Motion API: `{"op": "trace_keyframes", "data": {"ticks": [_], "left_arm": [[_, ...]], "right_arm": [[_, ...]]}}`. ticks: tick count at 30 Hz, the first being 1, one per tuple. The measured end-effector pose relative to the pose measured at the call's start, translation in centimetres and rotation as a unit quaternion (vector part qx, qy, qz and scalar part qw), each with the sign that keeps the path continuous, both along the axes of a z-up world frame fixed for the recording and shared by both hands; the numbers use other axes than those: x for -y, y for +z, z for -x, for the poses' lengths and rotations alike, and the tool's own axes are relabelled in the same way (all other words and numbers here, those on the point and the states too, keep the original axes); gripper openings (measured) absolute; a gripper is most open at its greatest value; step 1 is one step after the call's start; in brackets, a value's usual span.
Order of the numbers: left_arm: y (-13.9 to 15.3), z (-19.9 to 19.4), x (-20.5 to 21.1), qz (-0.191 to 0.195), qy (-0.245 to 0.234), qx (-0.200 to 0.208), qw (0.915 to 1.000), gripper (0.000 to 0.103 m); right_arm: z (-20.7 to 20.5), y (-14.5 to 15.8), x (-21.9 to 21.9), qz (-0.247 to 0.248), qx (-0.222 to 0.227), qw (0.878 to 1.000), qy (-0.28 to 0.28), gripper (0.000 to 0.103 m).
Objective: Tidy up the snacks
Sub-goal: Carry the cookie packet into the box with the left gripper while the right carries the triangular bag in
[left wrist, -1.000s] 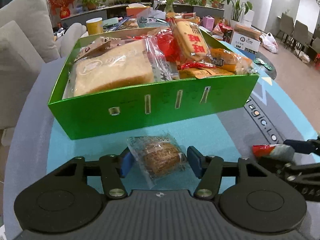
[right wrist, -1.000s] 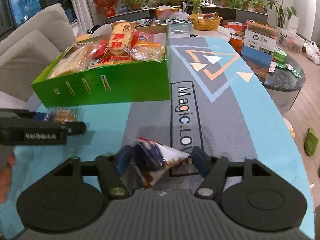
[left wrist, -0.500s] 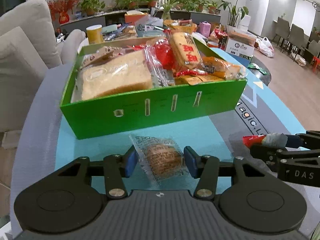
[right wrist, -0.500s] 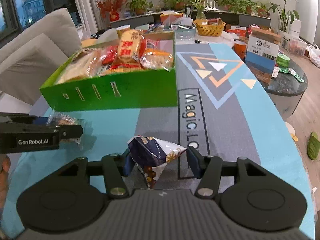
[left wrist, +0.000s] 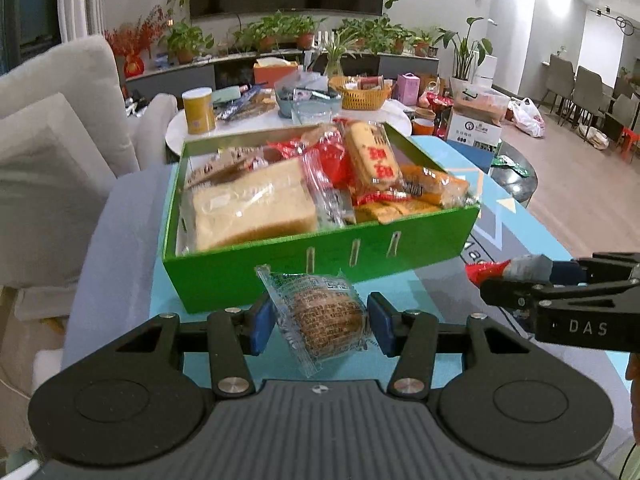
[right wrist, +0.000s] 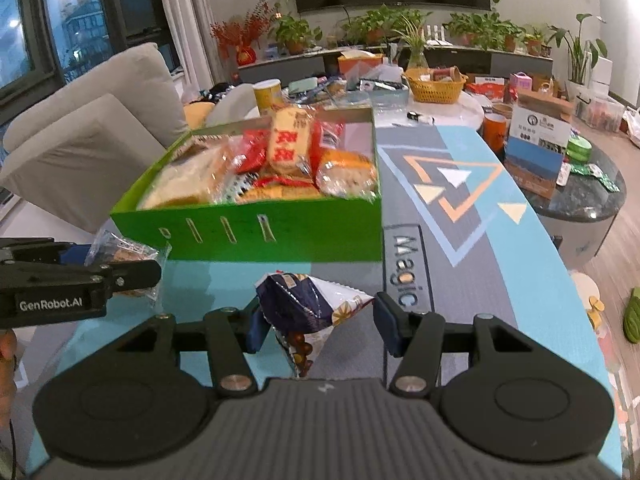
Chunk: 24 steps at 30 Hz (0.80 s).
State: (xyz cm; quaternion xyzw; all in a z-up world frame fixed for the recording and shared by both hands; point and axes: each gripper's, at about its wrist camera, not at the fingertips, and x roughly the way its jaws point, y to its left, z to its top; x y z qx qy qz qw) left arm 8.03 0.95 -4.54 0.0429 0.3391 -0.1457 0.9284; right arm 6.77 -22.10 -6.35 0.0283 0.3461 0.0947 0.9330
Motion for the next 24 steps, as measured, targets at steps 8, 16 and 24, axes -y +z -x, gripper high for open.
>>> {"op": "trace_keyframes", "data": {"ticks": [8,16,24], "left_arm": [[2.2,-1.6,-0.1,-0.006,0.004,0.023,0.9997,0.047],[3.9,-4.0,-0.3,-0.006,0.010,0.040,0.9991,0.047],[5.3,-7.3,-0.6,-0.008,0.024,0.052,0.9983,0.047]], "right_arm": [[-2.0,2.6,-0.5,-0.007,0.031,0.999,0.009,0.062],[-4.5,4.6,-0.9,-0.014,0.052,0.999,0.007,0.062],[-7.0,6.5,-1.7,-0.011,0.073,0.997,0.013,0.062]]}}
